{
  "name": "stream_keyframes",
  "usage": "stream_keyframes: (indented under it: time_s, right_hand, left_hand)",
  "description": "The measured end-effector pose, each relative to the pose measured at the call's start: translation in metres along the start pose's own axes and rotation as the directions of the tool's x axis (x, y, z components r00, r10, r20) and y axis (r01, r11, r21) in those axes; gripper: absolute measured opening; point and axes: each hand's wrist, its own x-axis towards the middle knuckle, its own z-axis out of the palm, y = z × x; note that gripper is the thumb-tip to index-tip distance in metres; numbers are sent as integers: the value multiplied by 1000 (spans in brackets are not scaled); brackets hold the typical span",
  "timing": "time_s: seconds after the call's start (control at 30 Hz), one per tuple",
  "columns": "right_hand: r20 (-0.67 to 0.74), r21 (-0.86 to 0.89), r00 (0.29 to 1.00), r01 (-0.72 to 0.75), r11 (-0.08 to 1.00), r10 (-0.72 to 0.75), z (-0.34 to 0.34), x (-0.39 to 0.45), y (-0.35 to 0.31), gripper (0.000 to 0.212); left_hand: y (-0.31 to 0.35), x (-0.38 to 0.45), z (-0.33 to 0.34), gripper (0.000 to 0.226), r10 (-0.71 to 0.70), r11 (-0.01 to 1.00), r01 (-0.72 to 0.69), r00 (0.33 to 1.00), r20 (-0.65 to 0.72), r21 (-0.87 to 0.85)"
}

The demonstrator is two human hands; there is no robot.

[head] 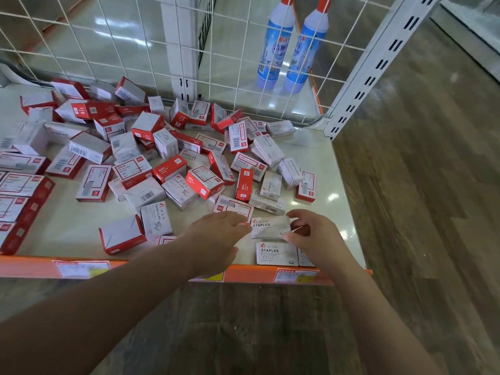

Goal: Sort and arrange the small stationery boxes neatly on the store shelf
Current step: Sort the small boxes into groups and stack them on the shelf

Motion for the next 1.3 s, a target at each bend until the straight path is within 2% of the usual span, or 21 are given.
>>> stream_keyframes:
  time_s: [0.2,0.5,1.0,1.17,1.3]
  right_hand:
    - [28,-64,999,-13,998,15,5,3,10,42]
    - [-10,18,1000,-12,1000,13,3,6,21,32]
    - [-36,-54,999,-15,998,13,4,4,16,34]
    - [-173,-69,985,-2,998,-10,7,-7,1,34]
    - [-151,-69,987,39,997,-49,19,-11,-21,35]
  left_hand:
    - [6,6,3,60,88,988,-100,991,101,114]
    - [5,7,8,64,112,992,-119,985,133,51]
    - [6,9,6,64,121,988,-133,981,151,76]
    - [2,2,1,56,56,997,-60,995,87,41]
    - [-12,-11,-5,48,-34,999,35,999,27,-36]
